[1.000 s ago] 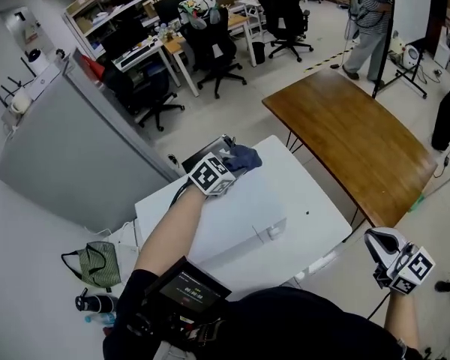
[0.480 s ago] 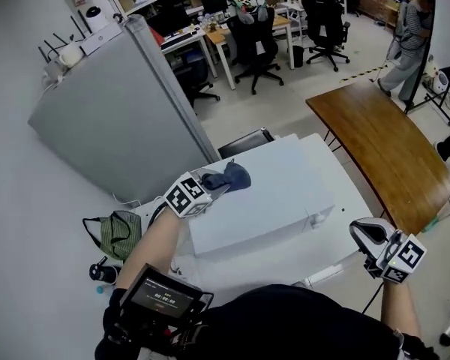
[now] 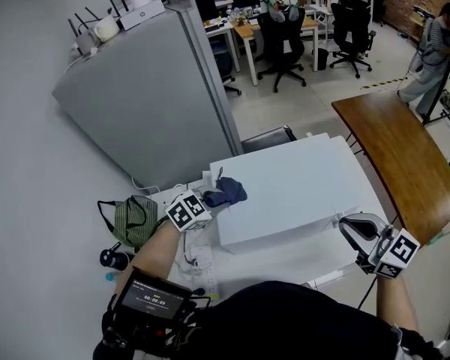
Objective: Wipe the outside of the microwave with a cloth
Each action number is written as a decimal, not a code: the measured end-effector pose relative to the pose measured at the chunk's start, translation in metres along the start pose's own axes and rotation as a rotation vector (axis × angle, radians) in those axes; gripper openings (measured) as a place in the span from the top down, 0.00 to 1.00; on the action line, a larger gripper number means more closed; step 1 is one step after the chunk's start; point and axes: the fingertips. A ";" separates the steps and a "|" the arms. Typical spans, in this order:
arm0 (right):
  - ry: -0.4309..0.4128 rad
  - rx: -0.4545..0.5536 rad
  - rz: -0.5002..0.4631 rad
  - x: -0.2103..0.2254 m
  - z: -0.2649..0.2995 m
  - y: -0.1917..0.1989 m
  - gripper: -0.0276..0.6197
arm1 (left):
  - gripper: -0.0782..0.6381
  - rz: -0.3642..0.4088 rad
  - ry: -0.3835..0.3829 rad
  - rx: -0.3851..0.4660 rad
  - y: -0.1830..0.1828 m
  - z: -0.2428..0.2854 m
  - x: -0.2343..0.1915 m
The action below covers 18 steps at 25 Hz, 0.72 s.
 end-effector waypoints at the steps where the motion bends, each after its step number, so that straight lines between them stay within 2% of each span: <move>1: 0.017 -0.001 0.003 0.007 -0.011 0.001 0.95 | 0.81 0.015 0.011 -0.004 -0.012 0.008 0.001; 3: 0.058 -0.004 0.005 0.025 -0.039 0.003 0.95 | 0.81 0.059 0.042 -0.012 -0.046 0.032 0.008; 6: 0.128 -0.008 0.012 0.058 -0.091 0.009 0.95 | 0.81 0.117 0.085 0.013 -0.117 0.087 0.017; 11: 0.293 0.006 0.054 0.101 -0.183 0.021 0.95 | 0.81 0.215 0.142 0.014 -0.226 0.173 0.029; 15: 0.365 0.018 0.071 0.116 -0.222 0.025 0.95 | 0.81 0.253 0.161 0.027 -0.272 0.205 0.040; 18: 0.344 0.016 0.070 0.115 -0.219 0.027 0.95 | 0.81 0.261 0.144 0.055 -0.280 0.205 0.042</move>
Point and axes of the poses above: the fingertips, and each gripper's own axes: z forward along the fingers, x to its right, y out of its underside, and after that the axes turned 6 degrees about -x, right-handed
